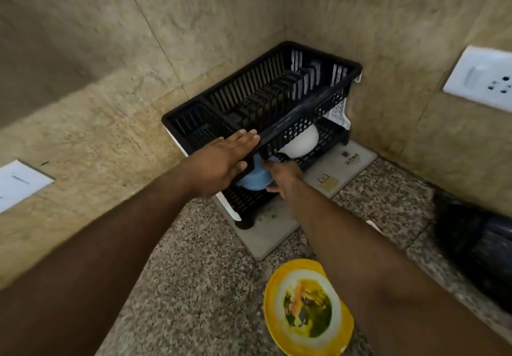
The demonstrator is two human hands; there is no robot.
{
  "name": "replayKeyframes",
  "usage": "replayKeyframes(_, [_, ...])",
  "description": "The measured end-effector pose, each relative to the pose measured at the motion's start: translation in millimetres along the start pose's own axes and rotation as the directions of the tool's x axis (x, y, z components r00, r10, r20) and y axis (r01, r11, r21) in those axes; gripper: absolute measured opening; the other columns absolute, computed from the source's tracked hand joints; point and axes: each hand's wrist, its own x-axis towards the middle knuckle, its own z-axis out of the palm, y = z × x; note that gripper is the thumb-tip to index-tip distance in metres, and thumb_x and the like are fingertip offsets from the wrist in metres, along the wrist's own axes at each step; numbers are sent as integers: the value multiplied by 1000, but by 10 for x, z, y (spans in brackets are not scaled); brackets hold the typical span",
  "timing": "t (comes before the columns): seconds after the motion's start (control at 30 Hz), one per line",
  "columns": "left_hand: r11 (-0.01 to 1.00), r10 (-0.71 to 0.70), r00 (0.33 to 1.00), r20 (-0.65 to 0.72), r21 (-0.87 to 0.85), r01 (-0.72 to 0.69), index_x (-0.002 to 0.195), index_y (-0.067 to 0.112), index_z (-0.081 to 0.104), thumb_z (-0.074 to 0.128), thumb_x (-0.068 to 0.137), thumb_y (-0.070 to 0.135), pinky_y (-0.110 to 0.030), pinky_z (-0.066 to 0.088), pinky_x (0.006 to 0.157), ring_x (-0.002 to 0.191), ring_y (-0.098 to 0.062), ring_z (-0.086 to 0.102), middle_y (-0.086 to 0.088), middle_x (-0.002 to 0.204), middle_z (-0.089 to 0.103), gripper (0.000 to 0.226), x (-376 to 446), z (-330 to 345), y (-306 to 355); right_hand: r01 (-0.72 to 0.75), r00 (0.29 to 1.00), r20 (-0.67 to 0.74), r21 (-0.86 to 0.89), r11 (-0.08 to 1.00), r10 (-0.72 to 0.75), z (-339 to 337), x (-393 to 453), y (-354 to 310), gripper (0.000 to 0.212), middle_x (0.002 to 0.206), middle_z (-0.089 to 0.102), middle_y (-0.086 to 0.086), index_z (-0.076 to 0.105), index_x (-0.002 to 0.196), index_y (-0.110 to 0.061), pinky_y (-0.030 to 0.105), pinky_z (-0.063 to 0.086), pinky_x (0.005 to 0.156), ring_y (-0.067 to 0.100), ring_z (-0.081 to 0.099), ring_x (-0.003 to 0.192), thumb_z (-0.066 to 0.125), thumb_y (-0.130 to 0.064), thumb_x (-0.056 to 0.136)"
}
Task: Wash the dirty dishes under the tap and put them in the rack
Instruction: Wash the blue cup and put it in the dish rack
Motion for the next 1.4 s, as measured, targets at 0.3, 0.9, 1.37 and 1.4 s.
replayKeyframes(0.3, [991, -11, 997, -81, -132, 1, 165, 24, 12, 37, 111, 25, -51, 15, 129, 158, -5, -4, 12, 173, 4, 60, -18, 160, -6, 54, 998, -11, -251, 967, -59, 165, 360, -17, 40, 109, 60, 9, 58, 109, -12, 53, 61, 81, 33, 64, 101, 81, -32, 83])
replayKeyframes(0.9, [991, -46, 993, -109, -127, 32, 165, 25, 10, 38, 111, 18, -48, 11, 130, 158, -6, -6, 11, 173, 2, 62, -11, 216, 37, 140, 959, -85, -688, 712, -271, 236, 291, 18, 58, 141, 59, 10, 57, 135, -7, 32, 46, 102, 27, 57, 129, 67, -45, 93])
replayKeyframes(1.37, [983, -127, 985, -121, -145, 109, 165, 20, 13, 44, 107, 11, -45, 14, 130, 159, -11, -3, 5, 173, 4, 66, -24, 220, 204, 344, 915, 46, -610, 714, -401, -45, 117, 288, 31, 106, 76, 3, 73, 103, -10, 24, 51, 82, 21, 71, 101, 76, -37, 88])
replayKeyframes(1.4, [980, -140, 982, -130, -159, 119, 165, 18, 15, 45, 107, 11, -45, 15, 129, 159, -13, -2, 3, 173, 5, 66, -33, 223, 265, 358, 912, 44, -569, 741, -407, -118, 47, 337, 27, 104, 76, 2, 73, 101, -11, 24, 52, 81, 19, 71, 100, 77, -34, 87])
